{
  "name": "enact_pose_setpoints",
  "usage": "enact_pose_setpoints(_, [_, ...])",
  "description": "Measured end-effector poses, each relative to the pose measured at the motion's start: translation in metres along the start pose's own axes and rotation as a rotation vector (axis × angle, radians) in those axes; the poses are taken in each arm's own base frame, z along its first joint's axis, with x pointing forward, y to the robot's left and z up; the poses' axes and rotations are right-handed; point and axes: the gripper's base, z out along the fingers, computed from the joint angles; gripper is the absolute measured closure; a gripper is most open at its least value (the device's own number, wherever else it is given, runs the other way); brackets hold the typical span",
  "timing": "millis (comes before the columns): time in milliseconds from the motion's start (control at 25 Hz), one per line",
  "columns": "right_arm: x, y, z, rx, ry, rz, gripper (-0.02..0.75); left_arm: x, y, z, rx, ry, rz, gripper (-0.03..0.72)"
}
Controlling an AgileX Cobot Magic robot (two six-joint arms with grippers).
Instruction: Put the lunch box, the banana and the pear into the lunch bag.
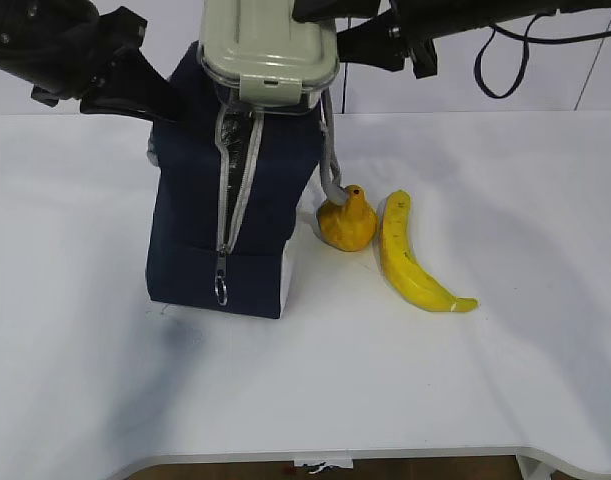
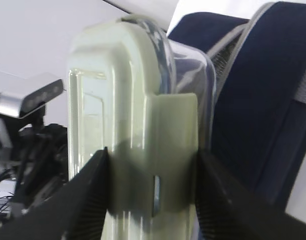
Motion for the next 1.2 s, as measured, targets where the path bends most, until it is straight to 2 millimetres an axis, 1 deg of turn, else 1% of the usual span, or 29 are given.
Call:
enact_pose_setpoints(160, [0.004,-0.018,0.008,0.057,0.036,-0.004,0.379,0.0,-0.001,0.0,0.004,0.008,0.002,0.679])
enact_pose_setpoints(320, [0.009,-0.039,0.008,0.238,0.099,-0.08,0.379,0.0,-0.002,-0.001,0.012,0.014,0.003,0.679])
enact_pose_setpoints(400, [0.01,-0.046,0.008,0.288,0.115,-0.086,0.379,0.0,-0.002,-0.001,0.015,0.018,0.005,0.679])
enact_pose_setpoints(440, [0.01,-0.047,0.008,0.295,0.115,-0.086,0.379,0.001,-0.002,-0.001,0.016,0.02,0.004,0.655])
enact_pose_setpoints(480, [0.01,-0.047,0.008,0.295,0.115,-0.085,0.379,0.001,-0.002,-0.001,0.016,0.02,0.004,0.671])
enact_pose_setpoints(600, [0.012,-0.041,0.015,0.271,0.108,-0.078,0.379,0.001,-0.002,-0.001,0.016,0.021,0.006,0.678])
enact_pose_setpoints(800, [0.021,-0.024,0.039,0.23,0.109,-0.078,0.379,0.001,-0.002,-0.001,0.016,0.027,0.012,0.679])
enact_pose_setpoints(920, [0.027,-0.019,0.052,0.231,0.103,-0.085,0.379,0.003,-0.003,-0.001,0.023,0.041,0.015,0.679])
enact_pose_setpoints(1040, [0.033,-0.022,0.067,0.231,0.107,-0.074,0.379,0.004,-0.003,-0.001,0.023,0.054,0.023,0.679])
enact_pose_setpoints(1200, [0.045,-0.036,0.088,0.222,0.135,-0.025,0.379,0.008,-0.001,-0.001,0.004,0.096,0.05,0.679])
